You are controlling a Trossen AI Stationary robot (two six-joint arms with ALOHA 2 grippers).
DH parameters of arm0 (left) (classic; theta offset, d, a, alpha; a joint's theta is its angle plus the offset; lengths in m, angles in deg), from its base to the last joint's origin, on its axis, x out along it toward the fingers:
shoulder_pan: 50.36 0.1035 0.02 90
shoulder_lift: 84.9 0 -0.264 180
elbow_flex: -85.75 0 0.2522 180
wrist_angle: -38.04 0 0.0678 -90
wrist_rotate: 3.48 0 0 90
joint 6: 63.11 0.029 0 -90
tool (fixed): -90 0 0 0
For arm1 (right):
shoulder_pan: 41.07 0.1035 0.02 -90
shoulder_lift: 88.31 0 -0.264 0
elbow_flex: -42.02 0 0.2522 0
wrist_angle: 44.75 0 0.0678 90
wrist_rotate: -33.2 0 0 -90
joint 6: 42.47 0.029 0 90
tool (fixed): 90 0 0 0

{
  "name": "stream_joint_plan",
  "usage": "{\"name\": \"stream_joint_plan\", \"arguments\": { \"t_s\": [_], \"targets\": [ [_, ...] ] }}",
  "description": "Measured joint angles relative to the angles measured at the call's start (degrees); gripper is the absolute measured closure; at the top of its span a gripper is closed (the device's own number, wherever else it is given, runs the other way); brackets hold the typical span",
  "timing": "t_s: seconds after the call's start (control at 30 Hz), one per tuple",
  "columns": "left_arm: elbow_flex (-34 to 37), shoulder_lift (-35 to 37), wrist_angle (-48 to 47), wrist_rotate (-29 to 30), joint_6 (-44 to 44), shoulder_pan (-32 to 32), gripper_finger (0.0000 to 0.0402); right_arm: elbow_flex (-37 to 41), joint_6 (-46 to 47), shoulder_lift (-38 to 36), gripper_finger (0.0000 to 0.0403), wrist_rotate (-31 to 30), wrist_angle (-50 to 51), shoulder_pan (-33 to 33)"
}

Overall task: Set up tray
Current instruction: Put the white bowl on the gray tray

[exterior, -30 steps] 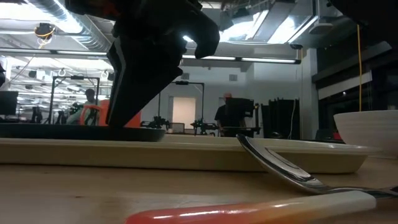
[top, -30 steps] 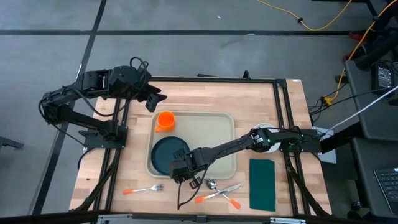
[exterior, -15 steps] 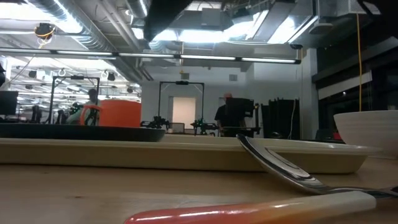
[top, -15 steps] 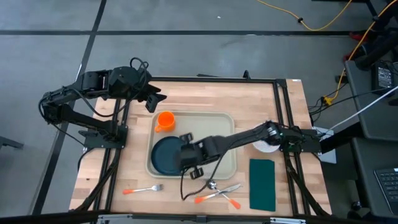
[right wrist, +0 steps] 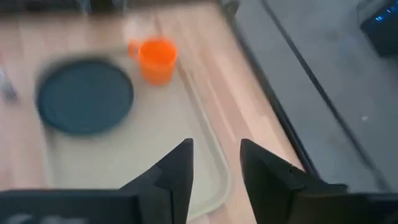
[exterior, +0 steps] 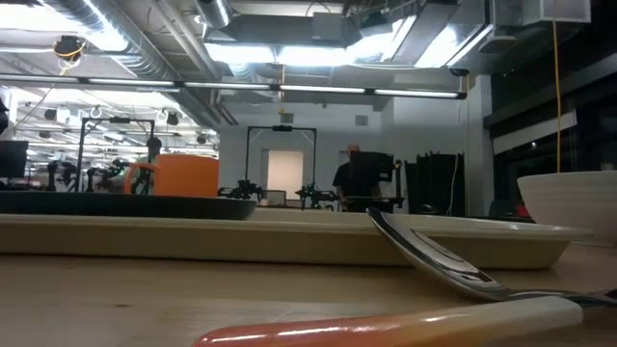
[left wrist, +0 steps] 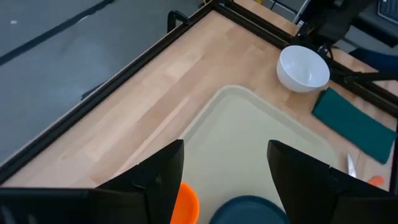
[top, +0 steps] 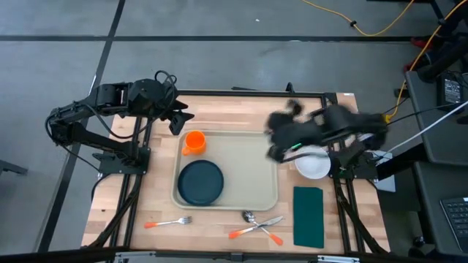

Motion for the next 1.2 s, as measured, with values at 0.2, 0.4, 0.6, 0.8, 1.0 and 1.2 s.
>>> {"name": "stream_joint_plan", "arguments": {
  "t_s": [0.2, 0.4, 0.6, 0.8, 1.0, 1.2],
  "targets": [
    [0.0, 0.0, 0.09, -0.04, 3.74, -0.47, 0.0177, 0.19, 7.11, -10.17, 0.0267, 0.92, 0.2, 0.6],
    [0.0, 0.0, 0.11, -0.03, 4.34, -0.44, 0.0177, 3.6, -4.81, -14.73, 0.0267, 9.65, -0.03, 2.08],
    [0.0, 0.0, 0.11, -0.04, 3.28, -0.44, 0.0177, 14.66, -7.47, -21.64, 0.0267, 14.67, 0.13, 2.06],
    [0.0, 0.0, 0.11, 1.0, -0.06, -0.44, 0.0177, 30.19, -1.33, -31.55, 0.0267, 15.83, 0.14, 2.05],
    [0.0, -0.02, 0.11, 4.15, -2.59, -0.44, 0.0177, 48.34, 5.67, -40.07, 0.0262, 14.0, 0.23, 0.07],
    [0.0, -0.02, 0.13, 6.2, -5.28, -0.42, 0.0177, 61.41, 7.99, -43.17, 0.0194, 19.4, 0.12, -3.91]
  ]
}}
